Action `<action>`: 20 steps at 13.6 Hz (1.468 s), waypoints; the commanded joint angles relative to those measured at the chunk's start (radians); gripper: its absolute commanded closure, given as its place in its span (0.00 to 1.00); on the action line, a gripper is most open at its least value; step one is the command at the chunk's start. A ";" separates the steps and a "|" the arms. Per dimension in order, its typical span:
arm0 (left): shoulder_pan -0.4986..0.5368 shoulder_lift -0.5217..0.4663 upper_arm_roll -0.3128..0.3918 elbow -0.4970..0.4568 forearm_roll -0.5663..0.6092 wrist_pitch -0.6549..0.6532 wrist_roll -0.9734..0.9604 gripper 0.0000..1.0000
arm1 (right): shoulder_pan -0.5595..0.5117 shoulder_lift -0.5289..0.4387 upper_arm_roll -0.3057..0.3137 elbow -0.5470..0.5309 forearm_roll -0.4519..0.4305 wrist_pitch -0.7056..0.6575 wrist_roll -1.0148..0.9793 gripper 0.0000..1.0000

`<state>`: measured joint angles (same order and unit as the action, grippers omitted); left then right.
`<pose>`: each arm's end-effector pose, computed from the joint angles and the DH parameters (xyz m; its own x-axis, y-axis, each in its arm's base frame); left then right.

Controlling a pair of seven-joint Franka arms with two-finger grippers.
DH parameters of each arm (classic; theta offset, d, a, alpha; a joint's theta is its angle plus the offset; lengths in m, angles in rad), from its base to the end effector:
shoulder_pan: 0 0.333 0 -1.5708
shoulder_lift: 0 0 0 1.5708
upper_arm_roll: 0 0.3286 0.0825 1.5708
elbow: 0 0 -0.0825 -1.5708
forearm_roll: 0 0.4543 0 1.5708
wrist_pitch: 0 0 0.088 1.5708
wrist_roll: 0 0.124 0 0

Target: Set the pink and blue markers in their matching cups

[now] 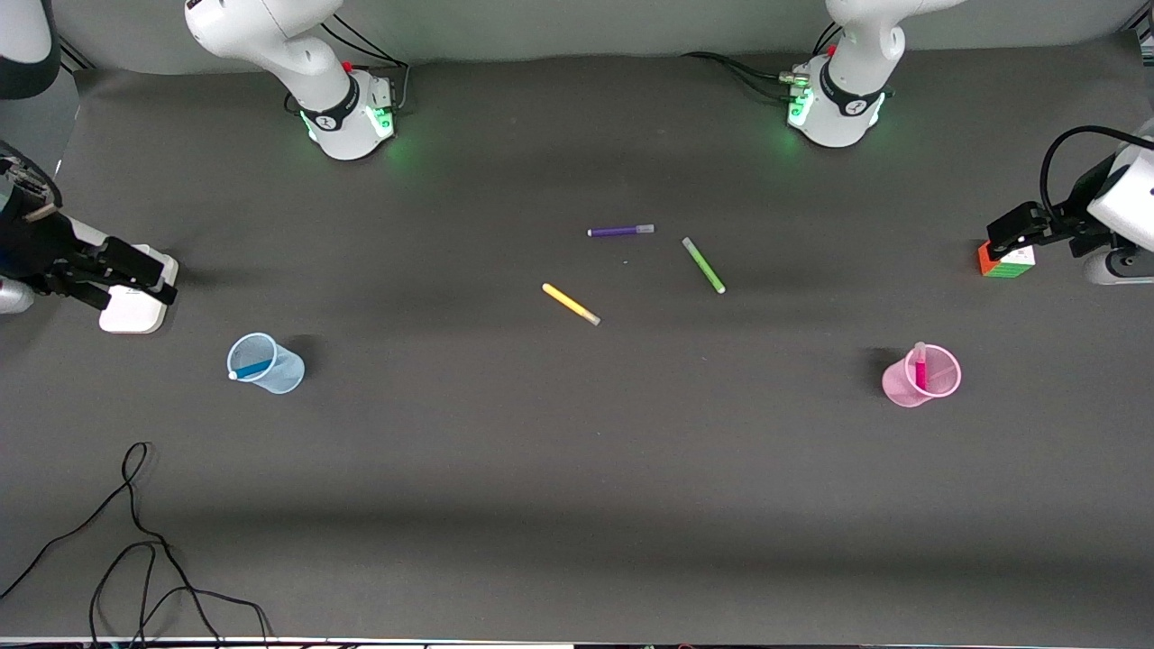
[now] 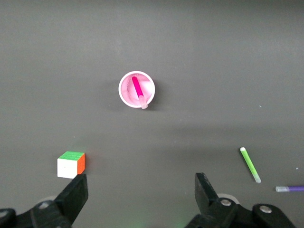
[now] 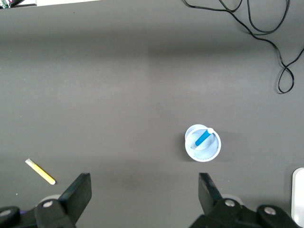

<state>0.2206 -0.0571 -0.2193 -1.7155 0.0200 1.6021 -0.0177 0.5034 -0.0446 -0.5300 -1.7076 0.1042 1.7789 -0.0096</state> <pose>0.6046 0.0004 0.5787 0.9982 0.0194 -0.0571 0.0175 -0.9993 -0.0334 0.6310 -0.0116 0.5892 0.9932 -0.0404 0.1091 -0.0266 -0.9918 -0.1249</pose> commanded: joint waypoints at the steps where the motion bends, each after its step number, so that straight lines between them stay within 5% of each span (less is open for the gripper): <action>1: -0.012 0.036 0.003 0.074 0.015 -0.054 0.009 0.00 | 0.003 0.006 -0.001 0.016 -0.032 -0.042 0.025 0.00; 6: -0.007 0.017 0.003 0.097 0.012 -0.149 0.009 0.00 | 0.003 0.006 0.001 0.054 -0.103 -0.125 0.027 0.00; 10: -0.007 0.003 0.003 0.076 0.014 -0.125 0.015 0.00 | -0.019 0.008 0.060 0.049 -0.106 -0.127 0.069 0.00; 15: -0.010 -0.001 0.002 0.068 0.014 -0.148 0.013 0.00 | -0.313 0.003 0.370 0.051 -0.106 -0.162 0.069 0.00; 20: -0.015 -0.003 -0.020 0.051 0.014 -0.139 0.009 0.00 | -0.381 -0.005 0.418 0.051 -0.095 -0.164 0.060 0.00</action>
<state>0.2143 -0.0391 -0.2403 -1.6428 0.0200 1.4671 -0.0159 0.1338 -0.0435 -0.1291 -1.6739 0.0213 1.6356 0.0377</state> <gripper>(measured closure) 0.000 0.000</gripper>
